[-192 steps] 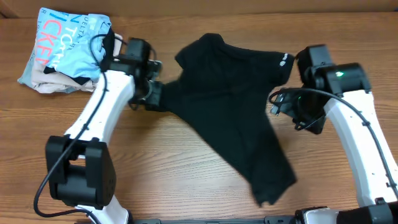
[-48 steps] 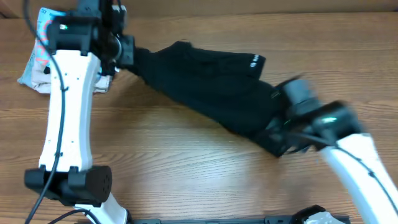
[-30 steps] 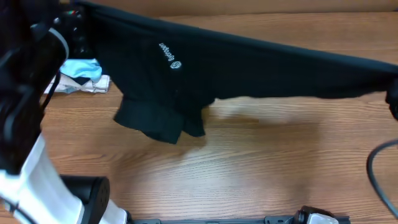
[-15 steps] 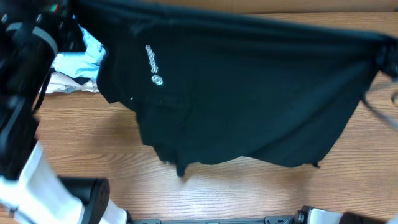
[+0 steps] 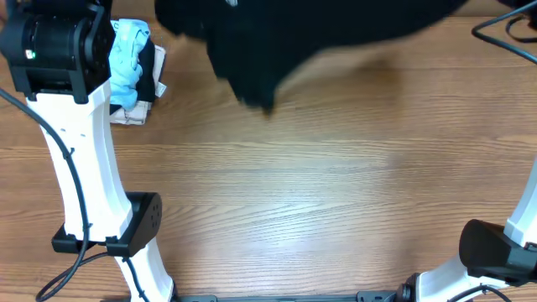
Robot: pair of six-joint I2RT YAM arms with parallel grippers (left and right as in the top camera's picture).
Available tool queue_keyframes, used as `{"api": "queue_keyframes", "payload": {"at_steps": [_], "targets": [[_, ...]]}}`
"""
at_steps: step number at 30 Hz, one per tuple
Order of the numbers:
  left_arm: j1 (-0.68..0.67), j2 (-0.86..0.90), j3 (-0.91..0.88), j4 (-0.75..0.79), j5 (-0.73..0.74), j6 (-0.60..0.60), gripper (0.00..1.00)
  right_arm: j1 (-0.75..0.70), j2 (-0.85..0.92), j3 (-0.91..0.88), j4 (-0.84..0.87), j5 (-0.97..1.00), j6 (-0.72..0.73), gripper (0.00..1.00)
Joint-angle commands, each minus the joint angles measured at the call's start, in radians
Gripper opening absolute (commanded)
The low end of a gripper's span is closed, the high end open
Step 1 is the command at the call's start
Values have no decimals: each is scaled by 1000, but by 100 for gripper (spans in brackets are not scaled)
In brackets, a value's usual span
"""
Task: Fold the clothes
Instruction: 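Lift the shirt with both grippers and lay it flat toward the back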
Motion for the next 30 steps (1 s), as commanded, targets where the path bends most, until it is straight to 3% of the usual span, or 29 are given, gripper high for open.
{"api": "queue_keyframes", "payload": {"at_steps": [1,11,19,23,30], "targets": [[26,-43,25,-4,-134,44,4,-18,-5,11,8,91,0,4],[26,39,-52,-364,31,25,4,55,135,-103,-190,91,-22,4],[26,212,-56,-721,163,-42,4,80,193,-274,-420,73,-22,4],[23,214,-159,-721,261,-42,4,87,190,-303,-506,42,2,4],[-14,134,-473,-721,267,-39,4,116,108,-407,-572,76,5,4]]}}
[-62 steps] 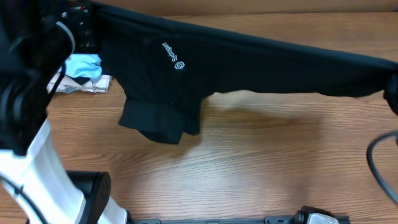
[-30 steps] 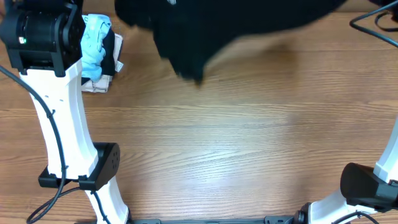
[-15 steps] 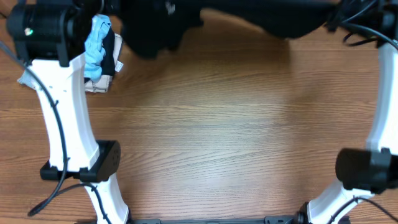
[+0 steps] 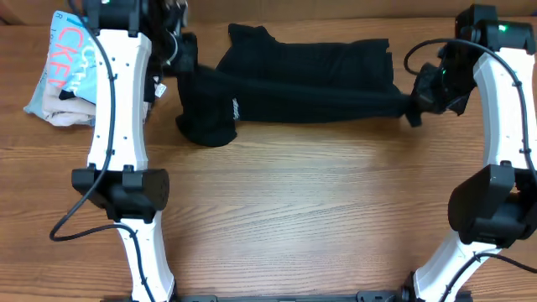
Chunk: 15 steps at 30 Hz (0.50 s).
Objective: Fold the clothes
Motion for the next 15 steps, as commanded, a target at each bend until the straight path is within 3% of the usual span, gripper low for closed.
{"api": "queue_keyframes", "payload": {"at_steps": [1,9,15], "targets": [[-28,-74,-154,-2,25,-13,4,23,-120,-88,-5,37,7,4],[-138,-179,-500,-2,-36,-22,4,27,-449,-550,80,48,52,4],[-192,-190,-672,7,-78,-67,4,27,-545,-755,121,47,88,6]]}}
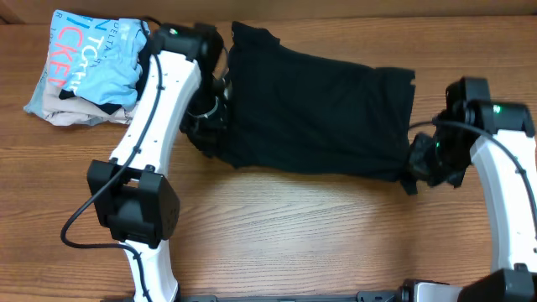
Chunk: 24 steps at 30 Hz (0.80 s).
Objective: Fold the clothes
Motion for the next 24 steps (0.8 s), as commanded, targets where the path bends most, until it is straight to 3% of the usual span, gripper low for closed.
{"api": "queue_keyframes", "payload": {"at_steps": [1,8,17,24], "targets": [[-23,-27,-108,13,-68,-67,4,-2,-29,-119,29,16,46,6],[-22,-31,-167,111,-145,-155,4,-3,-28,-267,149,16,156,4],[-21,-32,-165,385,-141,-172,4,-3,-29,-266,321,16,189,4],[-21,-32,-145,463,-140,-172,4,-3,-29,-240,435,17,187,4]]}}
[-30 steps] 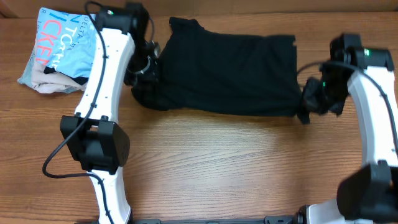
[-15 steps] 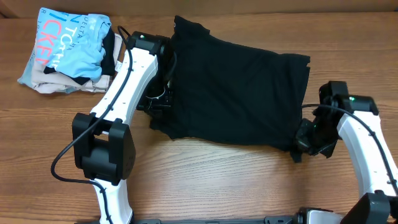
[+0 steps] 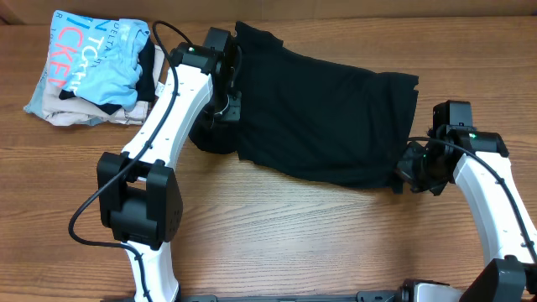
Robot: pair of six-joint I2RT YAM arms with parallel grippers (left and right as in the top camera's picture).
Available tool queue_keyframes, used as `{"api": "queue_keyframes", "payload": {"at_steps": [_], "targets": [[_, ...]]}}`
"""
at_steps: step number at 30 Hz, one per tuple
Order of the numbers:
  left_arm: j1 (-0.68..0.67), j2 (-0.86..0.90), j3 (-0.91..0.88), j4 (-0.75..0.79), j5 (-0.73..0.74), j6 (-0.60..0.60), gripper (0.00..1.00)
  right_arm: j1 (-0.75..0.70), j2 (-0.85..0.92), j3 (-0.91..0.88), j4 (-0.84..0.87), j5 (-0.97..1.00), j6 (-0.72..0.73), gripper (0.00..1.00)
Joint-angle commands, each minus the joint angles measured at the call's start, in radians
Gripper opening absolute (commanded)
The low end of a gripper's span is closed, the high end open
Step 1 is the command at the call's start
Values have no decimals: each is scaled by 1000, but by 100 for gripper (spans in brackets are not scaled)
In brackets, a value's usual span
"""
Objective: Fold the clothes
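A black T-shirt [image 3: 323, 122] lies spread across the back of the wooden table [image 3: 277, 235], its neck end at the left and its hem at the right. My left gripper [image 3: 220, 117] sits at the shirt's left edge, over the dark sleeve; whether its fingers are closed on cloth cannot be made out. At the shirt's right lower corner my right gripper [image 3: 409, 174] is down on the cloth, and its fingers are also too dark to read.
A pile of clothes [image 3: 88, 71], light blue with red lettering on top, lies at the back left corner. Black cables run along both arms.
The shirt lies a little flatter and its lower edge has shifted back. My left gripper has moved slightly right and back; my right gripper has moved slightly left along the shirt's right corner.
At first the black shirt hung blurred high at the back with both arms raised. Then it was stretched as a narrow band between the two grippers at the table's far edge. After that it was laid out wide and flat, where it stays now.
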Motion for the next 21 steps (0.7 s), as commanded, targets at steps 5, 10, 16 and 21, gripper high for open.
{"api": "queue_keyframes", "payload": {"at_steps": [5,10,16,21], "targets": [[19,-28,31,85,-17,-14,4,-3,-5,34,136,32,3,4],[46,-28,31,164,-18,-18,4,-3,15,34,204,66,2,4],[73,-28,31,251,-18,-17,4,-3,76,33,261,76,-2,4],[70,-27,31,328,-17,-13,4,-3,133,33,317,76,-6,4]]}}
